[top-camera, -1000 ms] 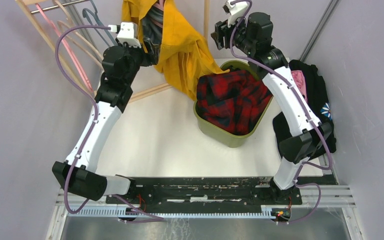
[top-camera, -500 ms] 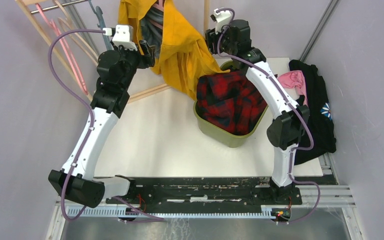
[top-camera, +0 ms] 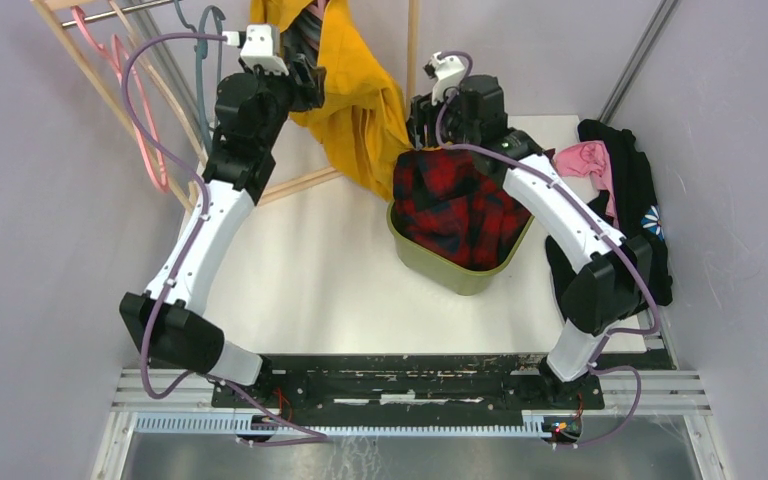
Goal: Remove the skirt from the hanger
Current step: Pick up the hanger from the clothesline.
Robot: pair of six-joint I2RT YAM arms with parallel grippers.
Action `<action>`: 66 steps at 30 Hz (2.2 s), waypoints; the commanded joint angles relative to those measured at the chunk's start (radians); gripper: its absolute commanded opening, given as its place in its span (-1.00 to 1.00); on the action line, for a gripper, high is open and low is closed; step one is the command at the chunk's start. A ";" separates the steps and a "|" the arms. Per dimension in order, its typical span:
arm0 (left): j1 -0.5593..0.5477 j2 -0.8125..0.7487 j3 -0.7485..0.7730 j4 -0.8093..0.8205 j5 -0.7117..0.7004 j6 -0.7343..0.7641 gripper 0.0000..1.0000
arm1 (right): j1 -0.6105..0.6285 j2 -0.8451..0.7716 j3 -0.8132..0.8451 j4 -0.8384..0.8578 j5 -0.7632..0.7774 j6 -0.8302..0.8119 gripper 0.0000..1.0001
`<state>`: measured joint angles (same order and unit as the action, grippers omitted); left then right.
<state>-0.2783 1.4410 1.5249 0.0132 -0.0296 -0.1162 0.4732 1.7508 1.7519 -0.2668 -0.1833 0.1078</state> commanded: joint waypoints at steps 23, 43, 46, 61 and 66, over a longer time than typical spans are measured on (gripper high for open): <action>-0.039 0.205 0.241 0.245 0.137 -0.387 0.40 | 0.094 -0.034 -0.089 0.086 -0.087 0.097 0.14; -0.043 0.199 0.209 0.091 0.026 -0.132 0.40 | 0.207 -0.068 -0.071 0.026 -0.118 0.028 0.14; -0.042 0.190 0.204 0.046 -0.037 -0.048 0.42 | 0.212 -0.072 -0.063 0.023 -0.130 0.021 0.15; -0.028 0.169 0.193 -0.040 -0.336 0.186 0.42 | 0.216 -0.087 -0.024 -0.038 -0.121 -0.046 0.15; 0.009 0.156 0.172 -0.035 -0.362 0.258 0.44 | 0.216 -0.080 -0.005 -0.062 -0.095 -0.081 0.15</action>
<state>-0.3172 1.6337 1.7153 0.0006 -0.2874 0.0048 0.6853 1.7088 1.6829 -0.3317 -0.3058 0.0719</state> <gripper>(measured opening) 0.714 0.575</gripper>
